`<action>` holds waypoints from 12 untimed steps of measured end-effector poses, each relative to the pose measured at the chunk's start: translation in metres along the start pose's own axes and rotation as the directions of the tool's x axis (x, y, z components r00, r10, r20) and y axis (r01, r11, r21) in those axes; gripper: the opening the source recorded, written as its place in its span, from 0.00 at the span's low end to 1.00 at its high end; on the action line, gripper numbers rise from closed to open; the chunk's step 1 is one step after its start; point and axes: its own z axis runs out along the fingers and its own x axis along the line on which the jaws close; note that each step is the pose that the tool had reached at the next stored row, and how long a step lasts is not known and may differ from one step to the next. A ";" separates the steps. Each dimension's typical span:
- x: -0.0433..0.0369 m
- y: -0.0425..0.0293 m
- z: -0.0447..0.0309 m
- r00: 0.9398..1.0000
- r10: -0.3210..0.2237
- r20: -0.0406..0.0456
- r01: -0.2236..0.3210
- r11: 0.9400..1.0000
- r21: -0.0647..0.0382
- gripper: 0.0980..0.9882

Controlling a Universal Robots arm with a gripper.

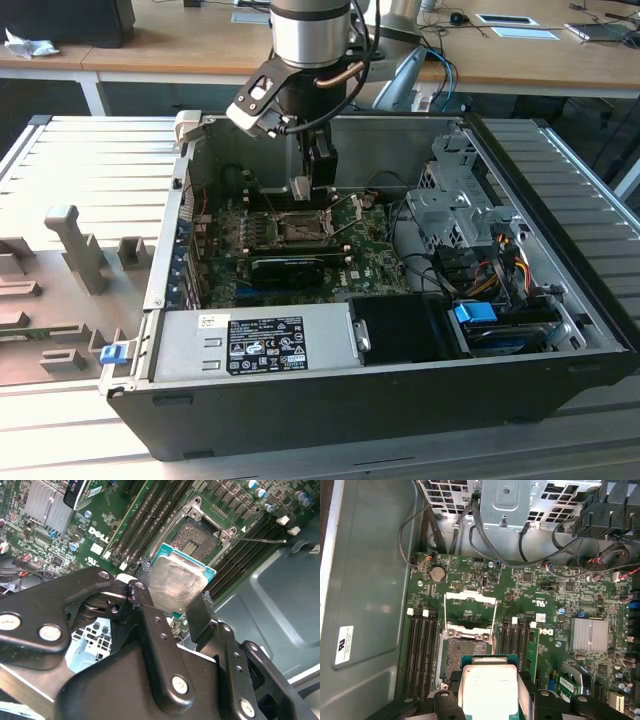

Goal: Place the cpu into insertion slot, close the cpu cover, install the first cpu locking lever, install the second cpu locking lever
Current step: 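Place the cpu into insertion slot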

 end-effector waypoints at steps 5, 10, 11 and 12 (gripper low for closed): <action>-0.0001 -0.0002 0.0026 1.000 0.000 0.000 0.000 1.000 0.000 0.48; -0.0001 -0.0005 0.0053 1.000 0.000 0.000 0.000 1.000 0.000 0.48; -0.0002 -0.0005 0.0062 1.000 0.000 0.000 0.000 1.000 0.000 0.48; -0.0002 -0.0006 0.0075 1.000 0.000 0.000 0.000 1.000 0.000 0.48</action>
